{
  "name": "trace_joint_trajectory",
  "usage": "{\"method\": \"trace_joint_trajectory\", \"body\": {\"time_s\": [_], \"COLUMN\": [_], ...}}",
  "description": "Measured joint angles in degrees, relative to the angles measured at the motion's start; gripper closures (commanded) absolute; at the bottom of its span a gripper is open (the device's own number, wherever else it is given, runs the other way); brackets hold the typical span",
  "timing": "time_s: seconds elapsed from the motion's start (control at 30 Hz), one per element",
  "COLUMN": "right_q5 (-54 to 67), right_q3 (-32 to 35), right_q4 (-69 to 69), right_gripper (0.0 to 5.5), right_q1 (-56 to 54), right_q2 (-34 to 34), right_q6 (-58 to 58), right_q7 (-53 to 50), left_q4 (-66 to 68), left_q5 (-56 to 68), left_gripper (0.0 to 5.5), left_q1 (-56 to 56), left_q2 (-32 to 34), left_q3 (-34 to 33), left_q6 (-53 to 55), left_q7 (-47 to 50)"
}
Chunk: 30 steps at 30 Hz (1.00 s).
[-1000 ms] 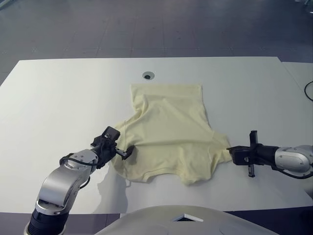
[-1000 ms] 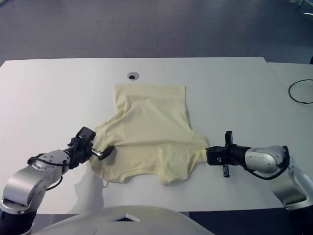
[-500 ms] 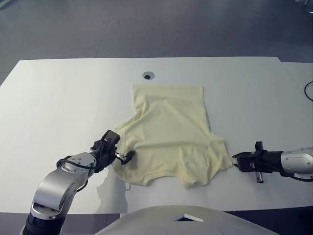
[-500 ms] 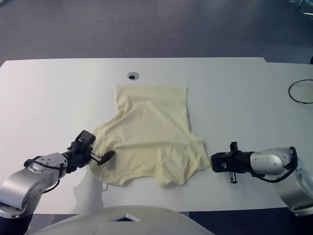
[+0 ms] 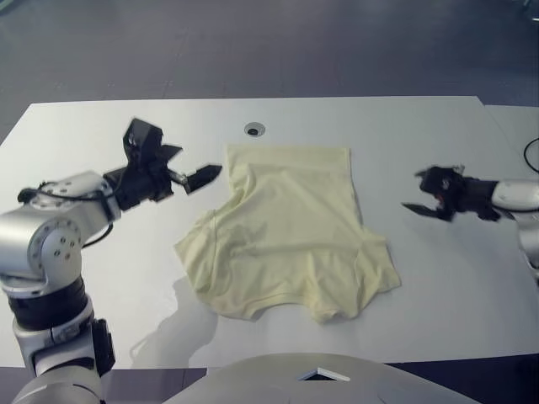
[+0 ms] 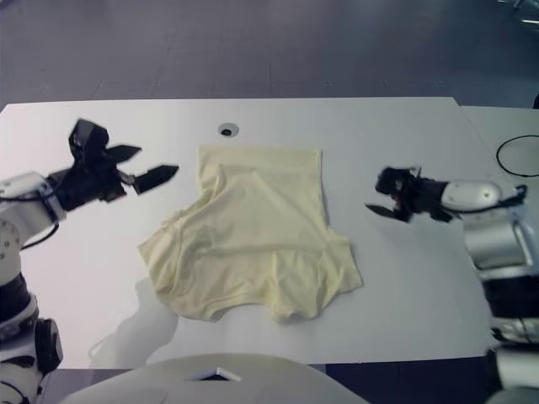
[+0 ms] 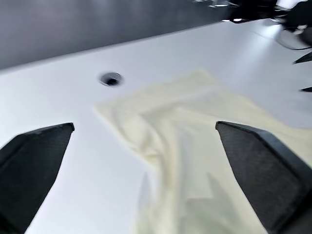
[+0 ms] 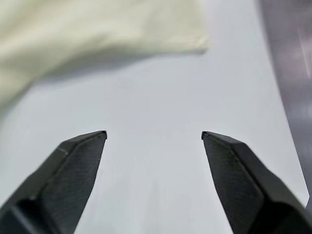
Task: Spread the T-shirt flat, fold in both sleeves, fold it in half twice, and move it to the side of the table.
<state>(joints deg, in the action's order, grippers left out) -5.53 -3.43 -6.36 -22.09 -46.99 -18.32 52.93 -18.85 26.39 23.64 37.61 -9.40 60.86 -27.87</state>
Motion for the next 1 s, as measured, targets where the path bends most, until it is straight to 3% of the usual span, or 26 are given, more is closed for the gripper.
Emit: {"method": "trace_joint_trajectory", "body": {"time_s": [0.27, 0.47, 0.6, 0.73, 1.0], "right_q5": [2.1, 4.6, 8.6, 13.0, 15.7], "right_q3": [-0.8, -0.2, 3.0, 6.0, 5.5], "right_q4": [-12.2, -10.7, -0.2, 13.1, 18.8], "right_gripper": [0.13, 0.13, 0.13, 0.13, 0.13], "right_q1": [-9.0, -8.4, -5.6, -5.1, -5.1], "right_q2": [15.1, 19.6, 22.9, 23.4, 22.9], "right_q6": [-0.9, -3.9, -11.2, -20.1, -25.8], "right_q7": [-9.5, -13.4, -17.3, -19.6, -21.0], "left_q4": [36.5, 65.2, 83.7, 90.3, 93.3], "left_q5": [-15.9, -21.1, -28.0, -31.0, -34.2], "left_gripper": [0.1, 0.1, 0.1, 0.1, 0.1], "left_q1": [13.4, 23.7, 27.7, 29.0, 29.2], "left_q2": [-7.5, -14.5, -15.9, -16.0, -14.1], "left_q3": [16.4, 19.2, 21.4, 21.5, 20.0], "left_q6": [-25.9, -42.5, -53.5, -59.6, -61.9], "left_q7": [-0.6, 0.3, 2.9, 5.1, 10.7]}}
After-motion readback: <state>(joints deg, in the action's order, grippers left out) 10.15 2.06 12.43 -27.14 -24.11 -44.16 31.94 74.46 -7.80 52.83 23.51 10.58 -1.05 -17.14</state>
